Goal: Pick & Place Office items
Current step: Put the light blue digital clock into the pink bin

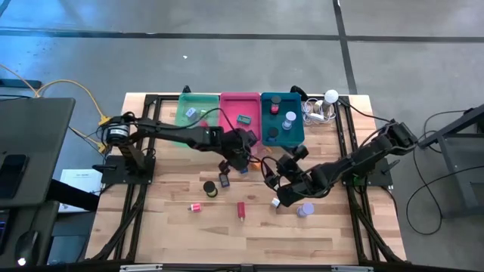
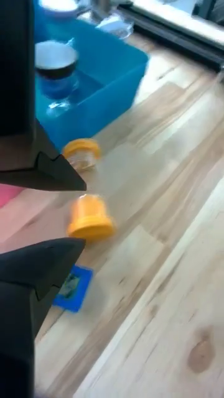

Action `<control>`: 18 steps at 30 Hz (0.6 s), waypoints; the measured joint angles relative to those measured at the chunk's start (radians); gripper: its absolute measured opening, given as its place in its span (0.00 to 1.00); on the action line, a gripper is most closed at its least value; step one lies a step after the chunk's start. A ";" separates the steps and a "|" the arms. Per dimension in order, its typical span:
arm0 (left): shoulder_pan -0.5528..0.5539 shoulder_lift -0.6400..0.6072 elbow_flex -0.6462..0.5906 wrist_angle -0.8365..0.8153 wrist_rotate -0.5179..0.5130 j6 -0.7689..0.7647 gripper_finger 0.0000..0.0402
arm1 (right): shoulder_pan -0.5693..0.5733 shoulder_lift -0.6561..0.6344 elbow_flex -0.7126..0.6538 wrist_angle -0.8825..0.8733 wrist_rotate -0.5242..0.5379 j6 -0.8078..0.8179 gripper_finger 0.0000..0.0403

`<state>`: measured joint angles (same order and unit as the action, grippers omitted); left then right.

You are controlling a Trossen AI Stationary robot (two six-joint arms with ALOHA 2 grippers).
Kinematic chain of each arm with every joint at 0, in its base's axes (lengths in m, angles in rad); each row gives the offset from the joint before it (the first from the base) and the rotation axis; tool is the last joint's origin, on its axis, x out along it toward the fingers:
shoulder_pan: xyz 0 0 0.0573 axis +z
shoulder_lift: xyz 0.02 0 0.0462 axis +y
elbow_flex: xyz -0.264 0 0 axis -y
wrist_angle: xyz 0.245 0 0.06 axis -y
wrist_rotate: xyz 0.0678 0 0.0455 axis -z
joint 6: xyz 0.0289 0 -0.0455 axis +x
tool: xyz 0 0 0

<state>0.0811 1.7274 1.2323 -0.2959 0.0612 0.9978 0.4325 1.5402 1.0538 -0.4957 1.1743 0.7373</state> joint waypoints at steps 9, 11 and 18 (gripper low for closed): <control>-0.044 0.049 0.002 0.085 -0.066 -0.032 0.30 | 0.024 0.000 0.000 -0.008 0.002 0.003 0.97; -0.058 0.050 0.000 0.127 -0.136 -0.034 0.30 | 0.029 0.000 0.000 -0.008 0.003 0.003 0.97; -0.079 0.050 0.001 0.183 -0.247 -0.117 0.30 | 0.028 0.000 0.000 -0.009 -0.004 0.003 0.97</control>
<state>0.0019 1.7771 1.2331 -0.1126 -0.1860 0.8806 0.4610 1.5398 1.0538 -0.5049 1.1702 0.7406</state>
